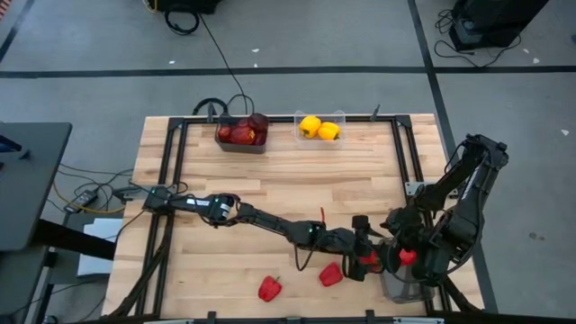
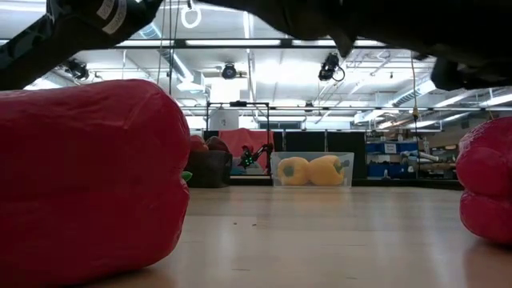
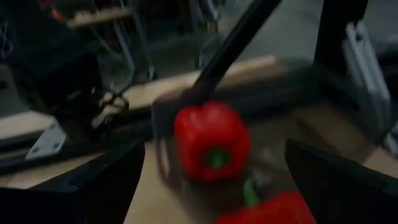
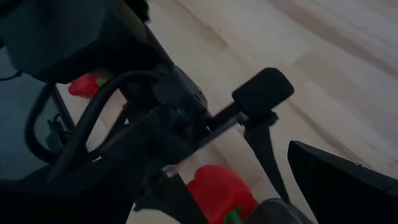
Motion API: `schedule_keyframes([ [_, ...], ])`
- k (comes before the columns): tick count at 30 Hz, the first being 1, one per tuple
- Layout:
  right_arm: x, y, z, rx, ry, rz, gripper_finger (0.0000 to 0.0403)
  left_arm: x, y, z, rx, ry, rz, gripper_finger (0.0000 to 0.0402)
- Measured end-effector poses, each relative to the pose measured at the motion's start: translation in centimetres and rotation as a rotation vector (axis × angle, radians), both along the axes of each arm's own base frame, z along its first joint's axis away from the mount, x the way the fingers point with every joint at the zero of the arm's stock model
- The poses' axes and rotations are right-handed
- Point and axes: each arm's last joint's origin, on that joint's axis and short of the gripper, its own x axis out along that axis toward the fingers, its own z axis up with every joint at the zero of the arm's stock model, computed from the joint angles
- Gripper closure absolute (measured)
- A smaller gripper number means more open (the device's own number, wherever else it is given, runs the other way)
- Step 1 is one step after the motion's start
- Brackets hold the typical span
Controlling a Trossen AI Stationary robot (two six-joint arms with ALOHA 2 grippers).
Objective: Sort produce into baskets
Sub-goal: Put the red bell pepper into the bottom black bin
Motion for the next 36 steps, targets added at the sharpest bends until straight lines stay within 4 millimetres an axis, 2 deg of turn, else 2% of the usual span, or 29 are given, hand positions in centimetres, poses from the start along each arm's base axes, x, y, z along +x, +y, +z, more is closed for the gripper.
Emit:
schedule_keyframes([
  [8, -0.9, 0.4, 0.0, -0.032, -0.001, 0.033, 0.0004, -1.5, -0.6, 2.2, 0.033, 0.158, 0.005, 0.0009],
  [14, -2.3, 1.4, -0.4, -0.029, 0.1, 0.173, 0.0004, -3.8, -1.3, 6.7, 0.093, 0.227, 0.026, 0.0009],
  [17, -2.6, 2.6, -1.3, -0.021, 0.158, 0.2, 0.0009, -4.9, -1.9, 6.4, 0.116, 0.338, 0.028, 0.0009],
  [19, -2.4, 3.5, -2.2, -0.022, 0.196, 0.198, 0.0019, -5.6, -2.5, 5.2, 0.131, 0.432, 0.024, 0.0009],
  [23, -1.2, 6.2, -4.9, -0.031, 0.262, 0.256, 0.0062, -7.0, -4.3, 4.5, 0.126, 0.531, 0.028, 0.0009],
  [27, 0.1, 8.2, -7.6, -0.083, 0.312, 0.351, 0.011, -9.1, -7.1, 4.1, 0.214, 0.599, 0.036, 0.0009],
  [29, 0.4, 8.5, -8.6, -0.109, 0.377, 0.378, 0.0125, -9.8, -7.9, 4.5, 0.242, 0.598, 0.06, 0.0009],
  [32, 0.5, 8.4, -9.8, -0.14, 0.495, 0.368, 0.0138, -10.5, -7.8, 4.8, 0.271, 0.623, 0.115, 0.0009],
  [36, 0.5, 7.8, -10.2, -0.191, 0.555, 0.334, 0.0154, -10.7, -7.5, 4.5, 0.266, 0.653, 0.167, 0.0009],
])
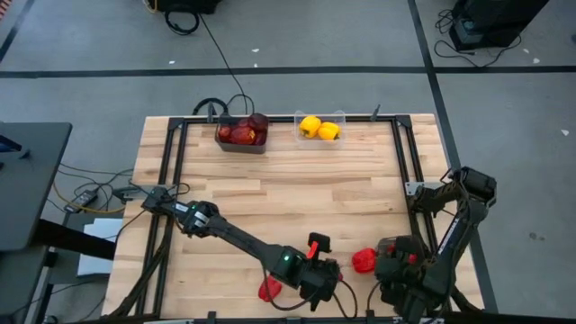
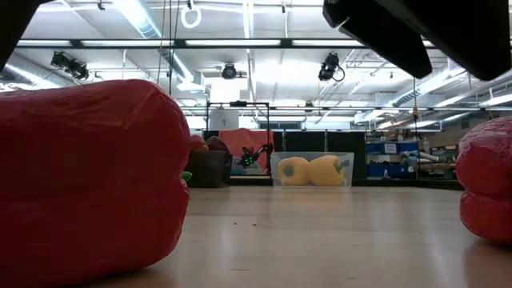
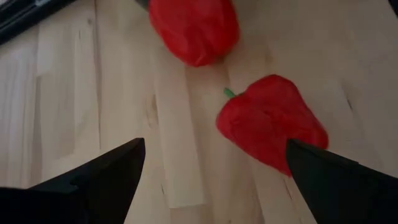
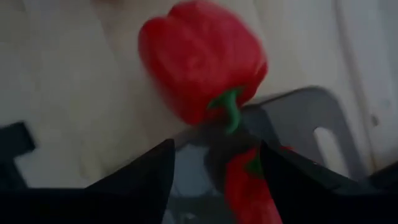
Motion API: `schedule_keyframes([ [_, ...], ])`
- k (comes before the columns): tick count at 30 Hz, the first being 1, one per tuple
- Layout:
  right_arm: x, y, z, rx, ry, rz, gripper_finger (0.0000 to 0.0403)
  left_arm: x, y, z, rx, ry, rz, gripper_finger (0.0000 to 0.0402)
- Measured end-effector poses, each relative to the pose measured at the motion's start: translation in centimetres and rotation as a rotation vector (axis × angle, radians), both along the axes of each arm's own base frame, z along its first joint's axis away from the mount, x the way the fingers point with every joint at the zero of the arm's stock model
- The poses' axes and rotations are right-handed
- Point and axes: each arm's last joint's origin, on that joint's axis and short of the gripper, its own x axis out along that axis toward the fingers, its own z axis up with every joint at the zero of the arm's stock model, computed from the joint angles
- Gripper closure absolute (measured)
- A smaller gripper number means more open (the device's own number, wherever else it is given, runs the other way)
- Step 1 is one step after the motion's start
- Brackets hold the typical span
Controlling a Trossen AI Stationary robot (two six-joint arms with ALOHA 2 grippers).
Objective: Sort produce into baskets
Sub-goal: Put the red bell pepper into the bottom black bin
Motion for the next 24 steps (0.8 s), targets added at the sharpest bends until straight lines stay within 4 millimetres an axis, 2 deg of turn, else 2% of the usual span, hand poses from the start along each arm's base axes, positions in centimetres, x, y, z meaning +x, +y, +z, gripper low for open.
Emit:
schedule_keyframes([
  [8, 0.8, -0.7, 0.3, -0.027, -0.027, 0.005, 0.0208, 0.3, 0.6, -1.5, -0.025, 0.056, -0.012, 0.0009],
  [12, 1.1, -1.0, -0.1, -0.024, -0.022, -0.022, 0.023, 0.3, 0.6, -2.1, -0.011, 0.068, -0.005, 0.0009],
  [19, 1.3, -2.0, -1.9, 0.0, 0.04, -0.093, 0.0245, 0.2, 0.6, -2.5, -0.005, 0.08, -0.007, 0.0009],
  [24, 1.5, -2.2, -2.1, -0.004, 0.024, -0.109, 0.025, 0.2, 0.6, -2.5, -0.006, 0.077, -0.008, 0.0009],
])
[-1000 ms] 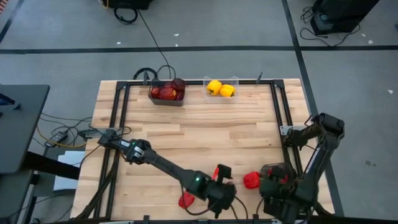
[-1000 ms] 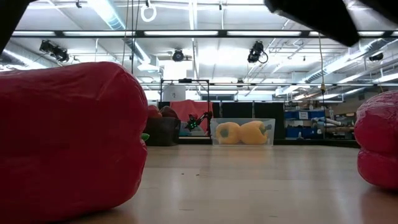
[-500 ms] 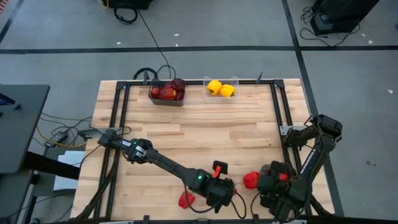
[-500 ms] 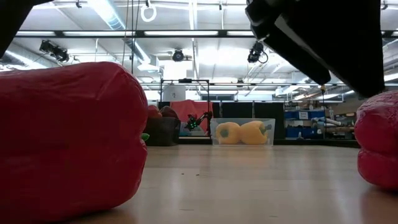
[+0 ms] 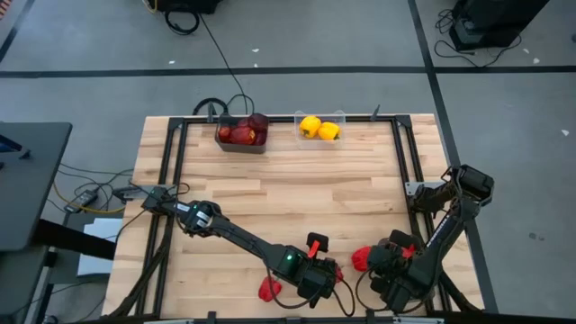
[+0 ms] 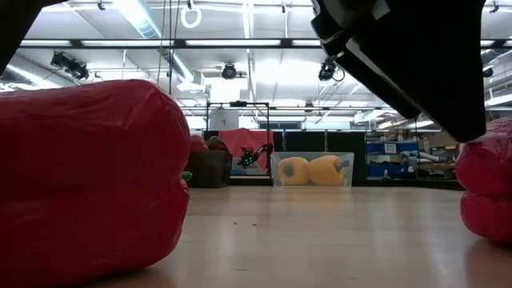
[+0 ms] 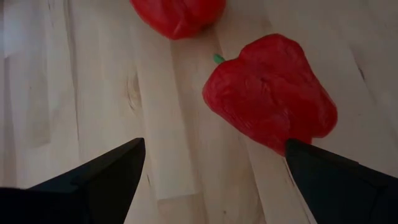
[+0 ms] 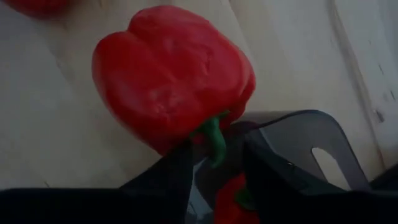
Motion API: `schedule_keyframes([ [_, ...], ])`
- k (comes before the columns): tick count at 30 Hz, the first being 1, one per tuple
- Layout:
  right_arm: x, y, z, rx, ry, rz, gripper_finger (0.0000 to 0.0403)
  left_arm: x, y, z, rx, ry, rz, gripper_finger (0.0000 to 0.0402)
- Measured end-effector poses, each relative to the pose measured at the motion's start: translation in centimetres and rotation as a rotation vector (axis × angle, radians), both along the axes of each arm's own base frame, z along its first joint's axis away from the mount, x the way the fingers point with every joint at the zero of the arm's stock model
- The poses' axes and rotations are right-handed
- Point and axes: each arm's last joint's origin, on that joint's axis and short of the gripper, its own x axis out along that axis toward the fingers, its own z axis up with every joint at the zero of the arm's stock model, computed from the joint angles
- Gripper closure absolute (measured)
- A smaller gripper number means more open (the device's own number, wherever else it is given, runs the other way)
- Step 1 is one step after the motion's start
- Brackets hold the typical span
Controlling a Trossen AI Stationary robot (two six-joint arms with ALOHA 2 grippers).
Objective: Sort produce into baskets
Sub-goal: Put the red bell pepper into the bottom black bin
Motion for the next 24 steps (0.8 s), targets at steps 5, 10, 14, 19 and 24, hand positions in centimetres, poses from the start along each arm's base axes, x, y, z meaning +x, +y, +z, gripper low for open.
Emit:
schedule_keyframes([
  [5, 0.1, 0.0, 0.0, 0.005, -0.006, -0.008, 0.0296, 0.1, 0.0, 0.0, -0.001, -0.004, -0.001, 0.0009],
  [10, 0.1, 0.0, 0.0, 0.008, -0.007, -0.008, 0.0363, 0.1, 0.0, 0.0, -0.003, -0.008, -0.001, 0.0009],
  [14, 0.1, 0.0, 0.1, 0.015, 0.002, 0.0, 0.0395, 0.1, 0.0, 0.0, -0.003, -0.008, -0.001, 0.0009],
  [19, 0.2, 0.2, 0.4, 0.02, 0.009, 0.011, 0.0396, 0.1, 0.0, 0.0, -0.002, -0.006, -0.001, 0.0009],
  [24, 0.6, 0.6, 2.4, 0.015, -0.016, 0.017, 0.0387, 0.1, 0.0, 0.0, -0.001, -0.006, -0.003, 0.0009],
])
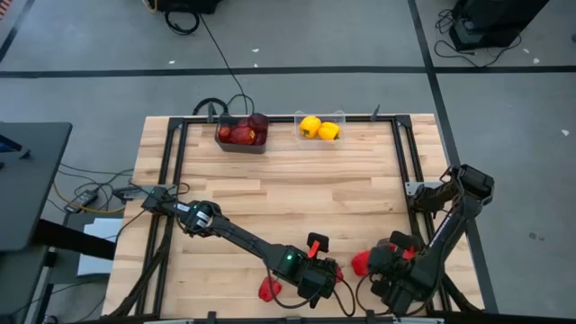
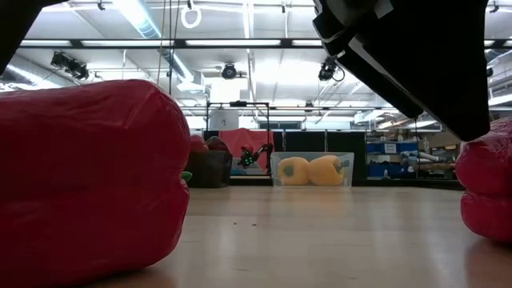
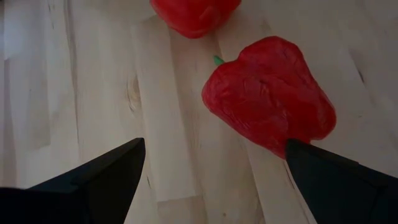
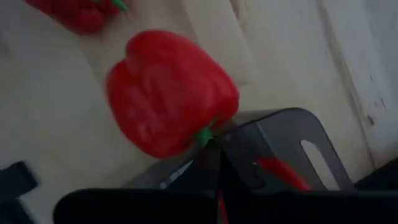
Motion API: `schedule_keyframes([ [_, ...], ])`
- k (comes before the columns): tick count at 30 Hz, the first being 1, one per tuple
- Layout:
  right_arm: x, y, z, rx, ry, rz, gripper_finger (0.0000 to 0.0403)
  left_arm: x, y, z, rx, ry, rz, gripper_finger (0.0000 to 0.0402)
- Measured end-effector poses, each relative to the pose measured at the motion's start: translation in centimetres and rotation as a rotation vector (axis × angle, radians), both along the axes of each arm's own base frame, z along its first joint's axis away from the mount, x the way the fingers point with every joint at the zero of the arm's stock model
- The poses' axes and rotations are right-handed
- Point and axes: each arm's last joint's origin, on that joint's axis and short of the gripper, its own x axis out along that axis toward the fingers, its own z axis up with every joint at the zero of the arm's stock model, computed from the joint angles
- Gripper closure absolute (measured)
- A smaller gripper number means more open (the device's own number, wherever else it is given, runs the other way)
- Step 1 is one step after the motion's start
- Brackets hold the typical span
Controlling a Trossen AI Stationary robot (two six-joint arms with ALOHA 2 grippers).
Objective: Sort produce into baskets
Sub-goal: Put the red bell pepper into the bottom black bin
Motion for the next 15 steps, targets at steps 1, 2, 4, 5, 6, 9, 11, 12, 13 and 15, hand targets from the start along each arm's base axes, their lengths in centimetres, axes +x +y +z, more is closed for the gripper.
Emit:
schedule_keyframes([
  [1, 0.1, 0.1, 0.5, 0.004, -0.003, 0.0, 0.0379, 0.0, 0.0, 0.0, 0.001, 0.0, -0.001, 0.0009],
  [2, 0.2, 0.2, 0.9, 0.006, -0.008, 0.004, 0.0369, 0.0, 0.0, 0.0, 0.001, 0.0, -0.001, 0.0009],
  [4, 0.3, 0.3, 1.8, 0.0, 0.001, 0.034, 0.0346, 0.0, 0.0, 0.0, 0.001, 0.001, -0.001, 0.0009],
  [5, 0.3, 0.4, 2.1, 0.002, 0.002, 0.06, 0.0332, 0.0, 0.0, 0.0, 0.002, 0.002, -0.001, 0.0009],
  [6, 0.4, 0.6, 2.5, 0.011, 0.0, 0.094, 0.0317, -0.1, 0.0, 0.0, 0.004, 0.007, -0.001, 0.0009],
  [9, 0.9, 1.0, 3.3, 0.041, -0.011, 0.183, 0.0266, -0.4, 0.2, 0.1, 0.022, 0.036, 0.002, 0.0009],
  [11, 1.5, 1.0, 3.4, 0.061, -0.014, 0.23, 0.0224, -0.9, 0.4, 0.7, 0.055, 0.053, 0.014, 0.0009],
  [12, 1.7, 0.9, 3.4, 0.071, -0.008, 0.253, 0.0201, -1.1, 0.6, 1.2, 0.074, 0.045, 0.028, 0.0009],
  [13, 2.0, 0.8, 3.3, 0.076, 0.002, 0.273, 0.0177, -1.4, 0.7, 1.9, 0.087, 0.034, 0.041, 0.0009],
  [15, 2.6, 0.5, 3.0, 0.075, 0.031, 0.303, 0.0129, -2.1, 1.0, 3.0, 0.117, 0.034, 0.065, 0.0009],
])
